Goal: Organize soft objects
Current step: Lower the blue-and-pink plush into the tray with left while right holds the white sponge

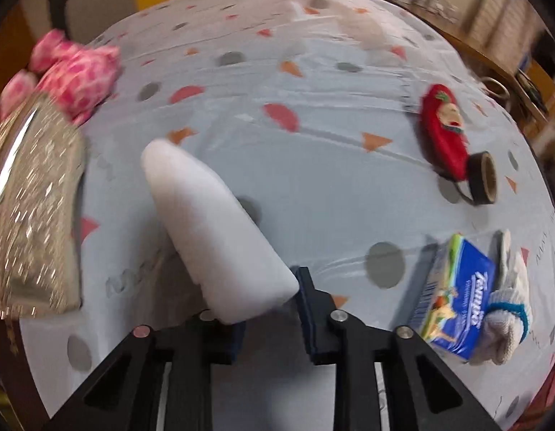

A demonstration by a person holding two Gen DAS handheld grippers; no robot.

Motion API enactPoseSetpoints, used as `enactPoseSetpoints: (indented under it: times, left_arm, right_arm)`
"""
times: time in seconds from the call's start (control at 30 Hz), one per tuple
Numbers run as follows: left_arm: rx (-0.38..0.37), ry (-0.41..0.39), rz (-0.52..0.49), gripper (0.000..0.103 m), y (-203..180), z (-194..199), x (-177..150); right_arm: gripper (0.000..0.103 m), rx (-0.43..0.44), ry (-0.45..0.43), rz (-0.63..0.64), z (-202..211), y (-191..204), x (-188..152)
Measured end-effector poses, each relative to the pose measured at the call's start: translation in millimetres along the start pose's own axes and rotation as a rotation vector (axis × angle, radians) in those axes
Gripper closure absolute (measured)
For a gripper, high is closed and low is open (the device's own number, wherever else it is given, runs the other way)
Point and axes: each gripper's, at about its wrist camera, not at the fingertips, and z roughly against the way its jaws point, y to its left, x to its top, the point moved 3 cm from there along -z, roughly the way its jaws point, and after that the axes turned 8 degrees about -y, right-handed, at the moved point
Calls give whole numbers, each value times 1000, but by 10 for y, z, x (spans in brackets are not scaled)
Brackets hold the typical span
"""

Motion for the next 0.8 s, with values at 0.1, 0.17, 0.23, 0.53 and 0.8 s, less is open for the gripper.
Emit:
enactPoseSetpoints:
  times: [0.1,0.17,0.23,0.53,0.8]
  left_arm:
    - [69,-8,31,43,265,63,-4]
    - [102,-2,44,42,398,70,-26]
    - [113,15,44,42,452,36,-58]
    - [13,110,-47,41,23,-509,-68]
    - [5,195,-143,36,-218,-1172,-49]
  right_arm:
    - [79,-11,-20,59,30,71,-71]
    - [79,-10,-22,56,27,58,-68]
    - [79,-1,-25,46,26,37,-66]
    - [78,37,-25,-7,-19,-27,-3]
    - [70,72,-16,-43,2,-71,16]
